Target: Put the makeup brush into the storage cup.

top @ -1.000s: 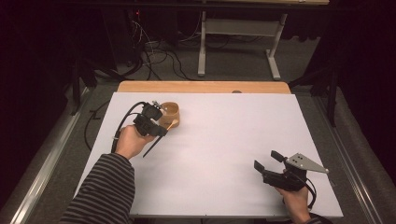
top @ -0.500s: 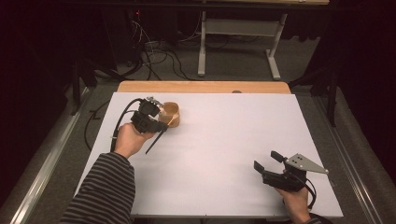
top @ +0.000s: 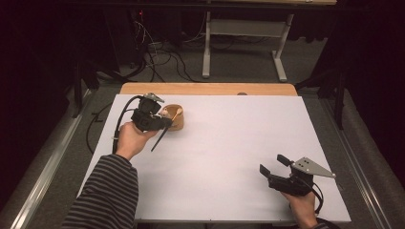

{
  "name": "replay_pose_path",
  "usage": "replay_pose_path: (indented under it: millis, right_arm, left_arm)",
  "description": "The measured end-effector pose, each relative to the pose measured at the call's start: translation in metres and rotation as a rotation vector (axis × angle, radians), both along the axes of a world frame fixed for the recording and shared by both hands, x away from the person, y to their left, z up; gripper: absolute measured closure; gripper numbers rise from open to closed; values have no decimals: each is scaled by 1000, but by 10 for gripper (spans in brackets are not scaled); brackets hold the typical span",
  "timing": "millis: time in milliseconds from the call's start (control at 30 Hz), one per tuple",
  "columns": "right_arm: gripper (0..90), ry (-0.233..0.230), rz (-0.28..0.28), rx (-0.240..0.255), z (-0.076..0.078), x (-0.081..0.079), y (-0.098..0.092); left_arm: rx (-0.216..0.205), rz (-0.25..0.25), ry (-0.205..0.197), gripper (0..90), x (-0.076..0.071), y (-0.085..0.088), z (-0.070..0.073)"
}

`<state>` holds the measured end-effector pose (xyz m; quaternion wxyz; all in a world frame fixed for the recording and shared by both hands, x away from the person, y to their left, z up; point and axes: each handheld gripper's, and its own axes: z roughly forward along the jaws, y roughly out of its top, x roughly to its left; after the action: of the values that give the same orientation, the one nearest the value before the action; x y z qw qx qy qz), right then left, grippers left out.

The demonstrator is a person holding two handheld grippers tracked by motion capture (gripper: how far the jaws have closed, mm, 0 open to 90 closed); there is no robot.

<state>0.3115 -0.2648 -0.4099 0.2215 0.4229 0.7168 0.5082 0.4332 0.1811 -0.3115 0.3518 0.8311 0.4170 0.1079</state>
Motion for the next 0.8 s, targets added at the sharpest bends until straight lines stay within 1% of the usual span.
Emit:
replay_pose_path:
  millis: [33, 100, 133, 167, 300, 500, 600, 700, 800]
  right_arm:
    - [207, 0, 2, 0, 0, 0, 0]
    - [208, 3, -4, 7, 1, -1, 1]
    - [208, -4, 1, 3, 0, -1, 0]
    - [208, 1, -2, 6, 0, -1, 1]
    - [208, 0, 5, 2, 0, 0, 0]
    - [208, 0, 5, 0, 0, 0, 0]
    - [208, -3, 4, 4, 0, -1, 0]
    - [208, 4, 4, 5, 0, 0, 0]
    - [208, -4, 8, 1, 0, 1, -1]
  left_arm:
    - [3, 0, -1, 836, 0, 1, 1]
    - [-12, 5, -7, 836, 1, 2, 3]
    - [-16, 9, -11, 836, 1, 2, 4]
    - [-20, 10, -16, 836, 1, 2, 5]
    - [-30, 16, -36, 836, 2, 2, 7]
    - [-34, 19, -55, 836, 5, 1, 9]
    - [-44, 24, -64, 836, 5, 1, 10]
    - [-48, 25, -77, 837, 8, 1, 11]
    - [-50, 27, -84, 837, 11, 0, 12]
